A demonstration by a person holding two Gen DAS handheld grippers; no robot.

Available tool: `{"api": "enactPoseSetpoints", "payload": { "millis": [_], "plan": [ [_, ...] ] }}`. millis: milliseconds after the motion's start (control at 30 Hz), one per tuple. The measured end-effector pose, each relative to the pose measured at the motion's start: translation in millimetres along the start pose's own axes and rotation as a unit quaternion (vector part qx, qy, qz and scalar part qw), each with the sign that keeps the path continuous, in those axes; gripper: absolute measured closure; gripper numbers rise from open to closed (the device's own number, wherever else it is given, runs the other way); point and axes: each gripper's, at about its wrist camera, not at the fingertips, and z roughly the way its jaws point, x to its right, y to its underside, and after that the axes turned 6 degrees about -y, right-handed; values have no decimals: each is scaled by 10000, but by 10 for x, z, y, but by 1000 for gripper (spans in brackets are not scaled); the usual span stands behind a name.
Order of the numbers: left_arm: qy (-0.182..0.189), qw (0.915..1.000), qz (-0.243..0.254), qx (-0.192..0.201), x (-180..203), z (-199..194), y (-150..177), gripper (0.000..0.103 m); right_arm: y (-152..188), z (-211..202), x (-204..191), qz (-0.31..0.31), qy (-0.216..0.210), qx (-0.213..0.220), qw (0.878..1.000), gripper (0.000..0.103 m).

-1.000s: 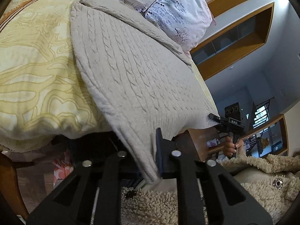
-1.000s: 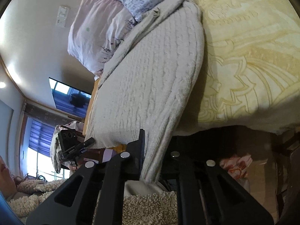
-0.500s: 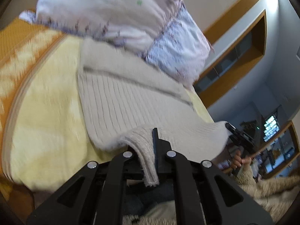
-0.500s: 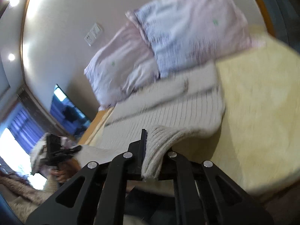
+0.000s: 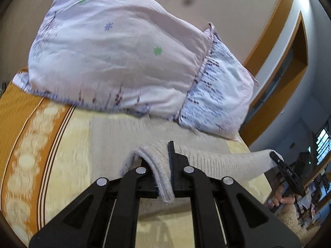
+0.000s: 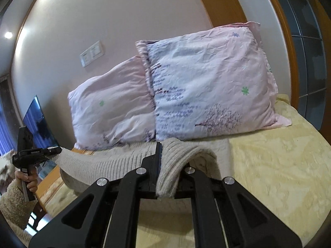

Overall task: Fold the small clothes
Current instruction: 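Lift the hem with both tools and fold it toward the collar, then pinch the folded sweater edge with both tools to align the layers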

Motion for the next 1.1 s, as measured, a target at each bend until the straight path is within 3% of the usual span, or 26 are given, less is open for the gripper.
{"api": "enactPoseSetpoints", "payload": {
  "millis": [167, 333, 500, 733, 767, 800, 833, 867, 900, 933, 967, 1067, 1100],
  "plan": [
    [-144, 9997, -145, -101, -59, 449, -242, 97, -87, 364, 150, 160, 160, -91, 9997, 96],
    [-272, 9970, -523, -504, -316, 992, -271, 97, -17, 897, 426, 507, 382, -629, 9960, 96],
    [-274, 9903, -1002, -928, -561, 1443, -256, 97, 47, 1294, 740, 1137, 631, -935, 9871, 96],
    [-115, 9822, -1486, -1147, -749, 1763, -240, 96, 100, 1721, 1004, 1640, 956, -1369, 9722, 94],
    [-84, 9813, -1532, -1159, -759, 1784, -245, 96, 96, 1759, 1019, 1704, 958, -1435, 9701, 84],
    [-31, 9801, -1620, -1145, -777, 1793, -257, 95, 74, 1800, 1037, 1807, 928, -1475, 9680, 62],
    [15, 9791, -1698, -1117, -788, 1787, -266, 88, 44, 1805, 1044, 1862, 883, -1422, 9681, 49],
    [65, 9778, -1819, -1039, -811, 1754, -289, 74, -8, 1748, 1022, 1831, 855, -1196, 9720, 33],
    [61, 9778, -1882, -919, -826, 1710, -317, 64, -53, 1679, 990, 1713, 891, -990, 9762, 29],
    [-42, 9786, -1916, -747, -845, 1629, -349, 48, -90, 1618, 960, 1577, 918, -871, 9793, 28],
    [-138, 9795, -1905, -641, -857, 1570, -373, 44, -115, 1570, 932, 1470, 942, -828, 9812, 28],
    [-282, 9826, -1699, -696, -888, 1383, -412, 48, -132, 1360, 918, 1283, 994, -843, 9831, 30],
    [-350, 9834, -1600, -780, -891, 1331, -386, 50, -100, 1272, 942, 1223, 1092, -961, 9818, 37]
  ]
}}
